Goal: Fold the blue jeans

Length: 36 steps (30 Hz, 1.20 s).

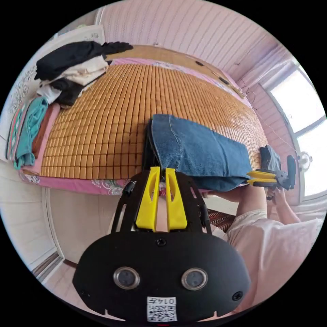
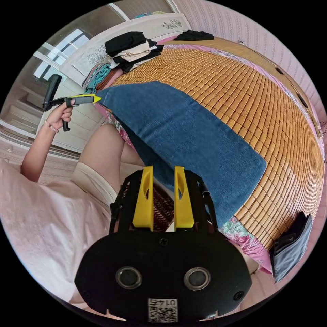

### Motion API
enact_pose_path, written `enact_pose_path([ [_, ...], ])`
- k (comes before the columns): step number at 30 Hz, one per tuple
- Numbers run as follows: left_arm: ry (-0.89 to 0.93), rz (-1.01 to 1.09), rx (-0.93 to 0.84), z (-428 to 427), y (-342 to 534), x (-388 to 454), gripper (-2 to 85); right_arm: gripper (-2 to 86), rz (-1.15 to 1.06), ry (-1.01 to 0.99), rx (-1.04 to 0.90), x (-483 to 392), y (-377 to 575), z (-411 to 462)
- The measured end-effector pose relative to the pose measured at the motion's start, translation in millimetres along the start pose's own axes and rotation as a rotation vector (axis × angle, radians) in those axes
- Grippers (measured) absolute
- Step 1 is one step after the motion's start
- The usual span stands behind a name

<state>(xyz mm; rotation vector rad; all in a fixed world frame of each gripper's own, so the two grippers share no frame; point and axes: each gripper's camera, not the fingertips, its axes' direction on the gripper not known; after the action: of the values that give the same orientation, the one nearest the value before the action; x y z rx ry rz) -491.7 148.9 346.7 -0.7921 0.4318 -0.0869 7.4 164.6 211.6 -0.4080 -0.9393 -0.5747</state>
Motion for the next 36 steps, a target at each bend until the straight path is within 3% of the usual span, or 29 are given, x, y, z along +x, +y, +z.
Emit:
enact_pose_path([
  [4,-0.023,-0.032,-0.027,26,5,-1,1.3,10.3,0.054,0.013,-0.087,16,-8,28],
  [10,-0.064,0.065,0.064,-13,11,36,-0.4,5.4,0.125,0.235,-0.116,37,-13,47],
  [15,-0.141,-0.021,-0.064,52,7,39,3.2,0.6,0.206,0.308,-0.196,56,-28,100],
  [22,-0.142,-0.007,0.114,20,42,59,5.3,-0.6,0.186,0.286,-0.180,65,-53,120],
  [26,-0.038,0.190,0.212,16,61,118,0.1,-0.9,0.186,0.251,-0.229,73,-76,134],
  [30,0.080,0.426,0.147,68,55,207,-0.9,-0.9,0.130,0.286,-0.263,68,-93,145],
  [34,0.117,0.534,0.084,108,40,274,-1.0,-1.0,0.079,0.332,-0.264,59,-106,154],
  [36,0.033,0.628,0.071,127,34,312,-1.0,-1.0,0.052,0.343,-0.296,51,-120,152],
])
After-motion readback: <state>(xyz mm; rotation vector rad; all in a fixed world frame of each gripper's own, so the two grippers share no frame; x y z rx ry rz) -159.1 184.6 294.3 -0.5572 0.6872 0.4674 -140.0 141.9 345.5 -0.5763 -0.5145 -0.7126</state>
